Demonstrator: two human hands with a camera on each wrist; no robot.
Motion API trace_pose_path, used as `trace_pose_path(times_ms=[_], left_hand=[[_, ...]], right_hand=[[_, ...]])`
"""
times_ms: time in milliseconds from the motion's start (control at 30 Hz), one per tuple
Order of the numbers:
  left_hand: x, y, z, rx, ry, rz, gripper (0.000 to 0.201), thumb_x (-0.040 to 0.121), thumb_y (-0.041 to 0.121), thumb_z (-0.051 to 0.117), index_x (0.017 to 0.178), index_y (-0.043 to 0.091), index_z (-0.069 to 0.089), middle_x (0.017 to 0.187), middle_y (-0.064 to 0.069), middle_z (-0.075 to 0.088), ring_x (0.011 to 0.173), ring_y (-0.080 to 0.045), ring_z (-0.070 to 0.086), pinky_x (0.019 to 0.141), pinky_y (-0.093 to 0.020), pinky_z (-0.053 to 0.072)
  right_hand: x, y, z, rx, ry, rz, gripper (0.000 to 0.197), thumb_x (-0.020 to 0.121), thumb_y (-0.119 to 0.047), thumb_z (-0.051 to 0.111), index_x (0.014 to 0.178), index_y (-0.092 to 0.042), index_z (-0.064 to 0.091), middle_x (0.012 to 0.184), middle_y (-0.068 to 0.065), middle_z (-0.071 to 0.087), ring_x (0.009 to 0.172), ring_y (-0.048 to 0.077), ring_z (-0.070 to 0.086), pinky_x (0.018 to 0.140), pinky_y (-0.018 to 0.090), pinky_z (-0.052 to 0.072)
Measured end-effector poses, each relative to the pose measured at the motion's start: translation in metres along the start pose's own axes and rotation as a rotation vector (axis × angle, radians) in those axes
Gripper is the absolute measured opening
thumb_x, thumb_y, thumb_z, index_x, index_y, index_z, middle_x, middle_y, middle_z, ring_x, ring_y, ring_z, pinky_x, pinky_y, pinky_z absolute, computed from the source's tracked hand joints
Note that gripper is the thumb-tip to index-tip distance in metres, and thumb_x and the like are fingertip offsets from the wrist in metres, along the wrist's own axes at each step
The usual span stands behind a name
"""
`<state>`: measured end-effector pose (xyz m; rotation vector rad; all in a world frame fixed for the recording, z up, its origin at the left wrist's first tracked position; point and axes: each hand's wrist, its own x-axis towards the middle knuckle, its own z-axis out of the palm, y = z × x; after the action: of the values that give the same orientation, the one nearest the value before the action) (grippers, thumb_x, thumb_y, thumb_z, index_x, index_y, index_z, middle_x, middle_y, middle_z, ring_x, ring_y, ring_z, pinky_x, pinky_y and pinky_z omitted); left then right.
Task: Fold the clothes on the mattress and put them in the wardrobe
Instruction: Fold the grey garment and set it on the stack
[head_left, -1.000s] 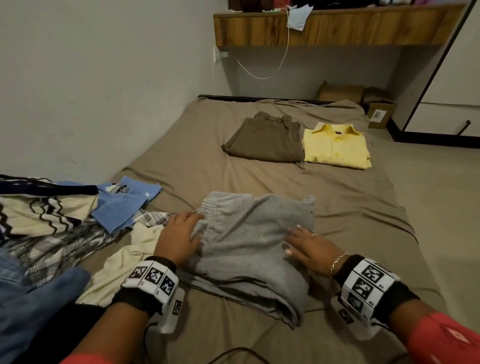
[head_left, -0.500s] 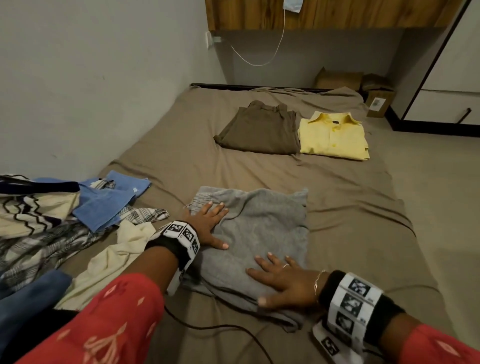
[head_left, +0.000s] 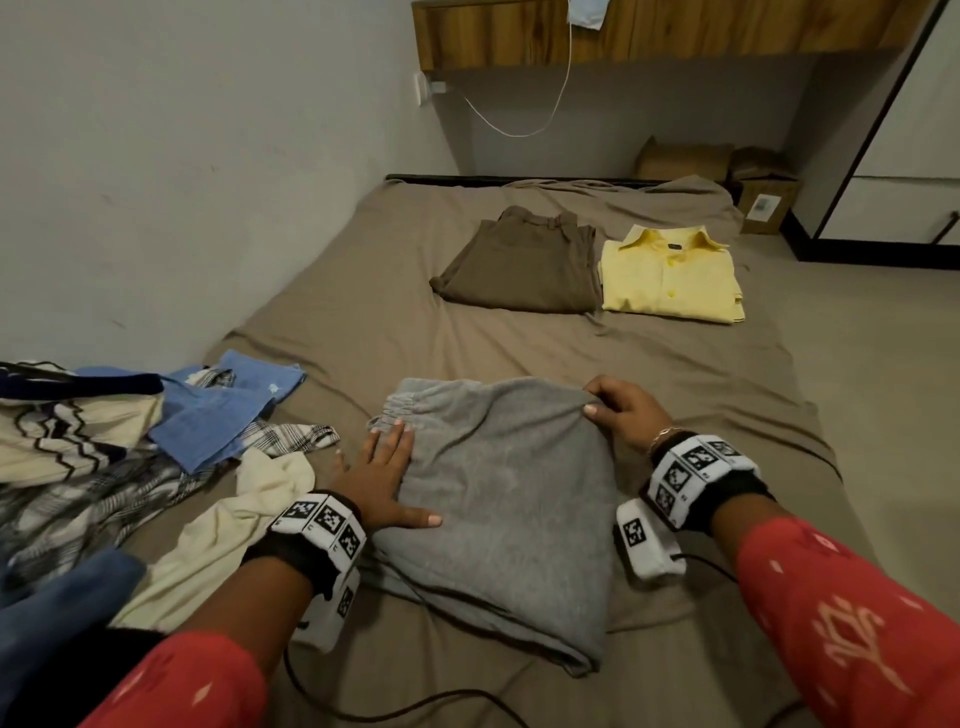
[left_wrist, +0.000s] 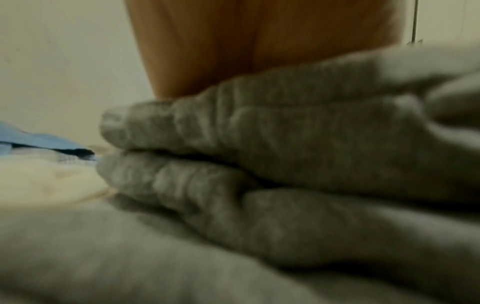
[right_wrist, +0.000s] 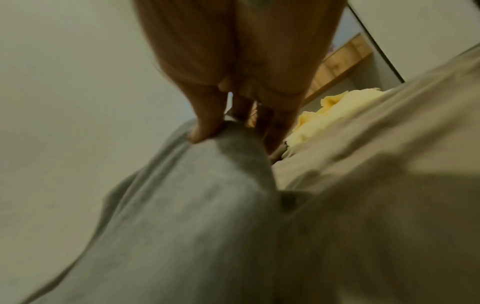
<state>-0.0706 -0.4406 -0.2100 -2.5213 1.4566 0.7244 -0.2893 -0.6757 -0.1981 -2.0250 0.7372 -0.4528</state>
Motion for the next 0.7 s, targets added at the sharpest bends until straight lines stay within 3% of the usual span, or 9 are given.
trace_pose_path(times_ms=[67, 133, 200, 267, 300, 367, 433, 500, 700], left_hand=[[0.001, -0.006, 0.004, -0.046, 0.011, -0.059, 0.167, 0.002, 0.102, 0.009, 0.144, 0.02, -0.024, 0.153, -0.001, -0.027, 0.143, -0.026, -0.017, 0.111, -0.06, 0.001], [0.002, -0.011, 0.006, -0.138, 0.016, -0.099, 0.162, 0.013, 0.101, 0.02, 0.146, 0.019, -0.021, 0.155, -0.005, -0.021, 0.144, -0.027, -0.01, 0.114, -0.056, 0.005], [-0.002, -0.013, -0.002, -0.257, 0.094, -0.085, 0.137, 0.04, 0.092, 0.022, 0.149, 0.01, 0.007, 0.156, -0.014, 0.01, 0.142, -0.03, 0.017, 0.113, -0.045, 0.021], [0.004, -0.015, -0.017, -0.371, 0.277, -0.093, 0.092, 0.071, 0.079, 0.031, 0.123, 0.005, 0.049, 0.127, -0.021, 0.054, 0.116, -0.033, 0.052, 0.092, -0.036, 0.039], [0.013, -0.02, -0.024, -0.399, 0.374, -0.114, 0.068, 0.085, 0.065, 0.04, 0.108, 0.003, 0.056, 0.11, -0.021, 0.061, 0.104, -0.033, 0.058, 0.082, -0.035, 0.041], [0.03, -0.024, -0.039, -0.416, 0.42, -0.143, 0.044, 0.094, 0.043, 0.046, 0.093, 0.0, 0.058, 0.097, -0.02, 0.063, 0.096, -0.032, 0.06, 0.075, -0.034, 0.04], [0.044, -0.023, -0.046, -0.399, 0.3, -0.163, 0.037, 0.093, 0.038, 0.052, 0.074, 0.006, 0.052, 0.084, -0.017, 0.059, 0.087, -0.028, 0.058, 0.071, -0.032, 0.038], [0.054, -0.019, -0.05, -0.322, 0.196, -0.159, 0.041, 0.091, 0.032, 0.057, 0.06, 0.012, 0.04, 0.067, -0.01, 0.049, 0.076, -0.022, 0.05, 0.065, -0.028, 0.032], [0.05, -0.038, -0.086, -0.241, 0.319, -0.157, 0.046, 0.093, 0.023, 0.056, 0.054, 0.011, 0.034, 0.055, -0.012, 0.04, 0.053, -0.023, 0.042, 0.051, -0.031, 0.028]], right_hand=[[0.004, 0.006, -0.007, 0.126, -0.071, -0.007, 0.022, 0.09, 0.0, 0.053, 0.078, -0.018, 0.05, 0.077, 0.0, 0.052, 0.069, 0.002, 0.053, 0.063, 0.015, 0.041], [0.013, 0.016, -0.003, 0.029, -0.119, 0.035, 0.01, 0.088, -0.015, 0.053, 0.08, -0.019, 0.049, 0.08, 0.004, 0.053, 0.074, 0.007, 0.052, 0.07, 0.024, 0.041], [0.018, 0.024, 0.002, -0.086, -0.138, 0.079, 0.006, 0.09, -0.017, 0.051, 0.085, -0.017, 0.049, 0.089, 0.01, 0.055, 0.086, 0.018, 0.051, 0.077, 0.031, 0.039], [0.02, 0.024, 0.0, -0.093, -0.155, 0.084, 0.004, 0.091, -0.017, 0.053, 0.087, -0.018, 0.051, 0.094, 0.011, 0.057, 0.09, 0.021, 0.052, 0.083, 0.035, 0.041], [0.02, 0.021, -0.003, -0.06, -0.172, 0.067, 0.003, 0.09, -0.02, 0.055, 0.088, -0.019, 0.054, 0.095, 0.011, 0.059, 0.09, 0.021, 0.054, 0.085, 0.036, 0.043], [0.016, 0.015, -0.008, 0.029, -0.207, 0.013, 0.005, 0.089, -0.017, 0.058, 0.094, -0.015, 0.059, 0.097, 0.007, 0.061, 0.091, 0.013, 0.057, 0.088, 0.029, 0.044], [0.013, 0.009, -0.011, 0.034, -0.25, -0.035, 0.013, 0.089, -0.01, 0.059, 0.102, -0.009, 0.06, 0.099, 0.0, 0.061, 0.087, -0.006, 0.057, 0.083, 0.009, 0.042], [0.012, 0.006, -0.011, -0.055, -0.315, -0.06, 0.019, 0.089, -0.005, 0.057, 0.108, -0.005, 0.06, 0.101, 0.002, 0.061, 0.088, -0.004, 0.056, 0.076, 0.002, 0.04], [0.029, 0.005, -0.007, -0.404, -0.361, -0.074, 0.023, 0.095, -0.02, 0.049, 0.11, -0.004, 0.055, 0.109, 0.014, 0.061, 0.101, 0.027, 0.055, 0.084, 0.032, 0.039]])
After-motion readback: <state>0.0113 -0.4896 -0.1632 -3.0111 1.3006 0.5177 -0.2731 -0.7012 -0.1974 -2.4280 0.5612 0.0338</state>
